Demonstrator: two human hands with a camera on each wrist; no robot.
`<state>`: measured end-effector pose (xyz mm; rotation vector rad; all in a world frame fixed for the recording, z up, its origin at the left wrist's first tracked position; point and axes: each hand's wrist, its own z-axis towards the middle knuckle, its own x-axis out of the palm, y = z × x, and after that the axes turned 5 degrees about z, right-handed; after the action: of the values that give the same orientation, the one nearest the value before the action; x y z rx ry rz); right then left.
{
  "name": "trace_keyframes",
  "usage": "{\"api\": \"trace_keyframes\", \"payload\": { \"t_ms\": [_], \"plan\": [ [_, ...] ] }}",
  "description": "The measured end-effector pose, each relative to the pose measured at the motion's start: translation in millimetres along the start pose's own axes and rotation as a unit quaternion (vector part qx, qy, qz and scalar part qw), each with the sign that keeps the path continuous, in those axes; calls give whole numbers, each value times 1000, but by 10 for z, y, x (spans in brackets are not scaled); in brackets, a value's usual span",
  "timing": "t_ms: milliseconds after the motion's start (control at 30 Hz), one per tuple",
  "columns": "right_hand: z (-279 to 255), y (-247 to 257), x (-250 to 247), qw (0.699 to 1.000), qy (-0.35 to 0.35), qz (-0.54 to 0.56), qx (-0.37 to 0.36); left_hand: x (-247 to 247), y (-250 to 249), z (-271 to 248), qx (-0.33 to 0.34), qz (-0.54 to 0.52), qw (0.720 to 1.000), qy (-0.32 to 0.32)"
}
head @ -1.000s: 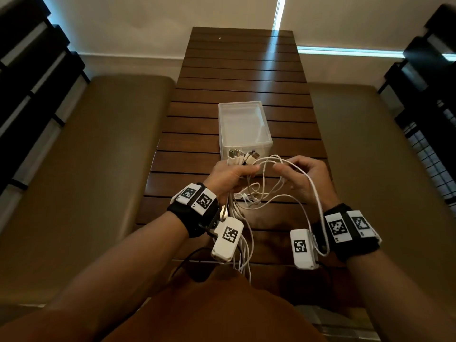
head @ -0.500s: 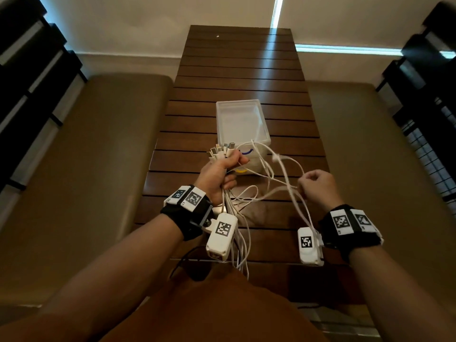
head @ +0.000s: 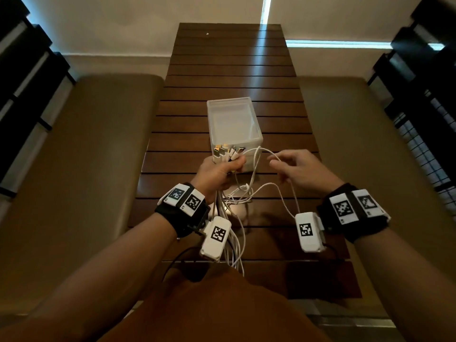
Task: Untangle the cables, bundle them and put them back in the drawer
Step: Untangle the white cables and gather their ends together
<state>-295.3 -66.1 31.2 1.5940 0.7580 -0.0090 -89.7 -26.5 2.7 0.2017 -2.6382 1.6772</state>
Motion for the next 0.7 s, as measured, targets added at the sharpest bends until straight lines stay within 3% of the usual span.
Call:
{"api": "trace_keyframes", "payload": {
  "t_ms": [100,200,300,400,467,533,700],
  "plan": [
    [31,19,-21,997,-63,35,-14,14,25,40,25,25,998,-42],
    [5,21,-111,995,-80,-66,-5,39,30,6,70,-26,993,-88],
    [-51,50,-92,990,-53,-133,4,104,14,-60,86,-63,994,-9],
    [-95,121,8,998,-22,-50,-44,218,-50,-89,76,23,993,91],
    [-95,168,26,993,-70,32,-90,264,-97,-96,58,122,981,136],
    [-110,216,-23,978,-145,122,-92,273,-97,-73,25,164,973,161],
    [-174,190,-318,908,-319,256,-87,209,-63,-25,4,211,970,124]
  ]
}}
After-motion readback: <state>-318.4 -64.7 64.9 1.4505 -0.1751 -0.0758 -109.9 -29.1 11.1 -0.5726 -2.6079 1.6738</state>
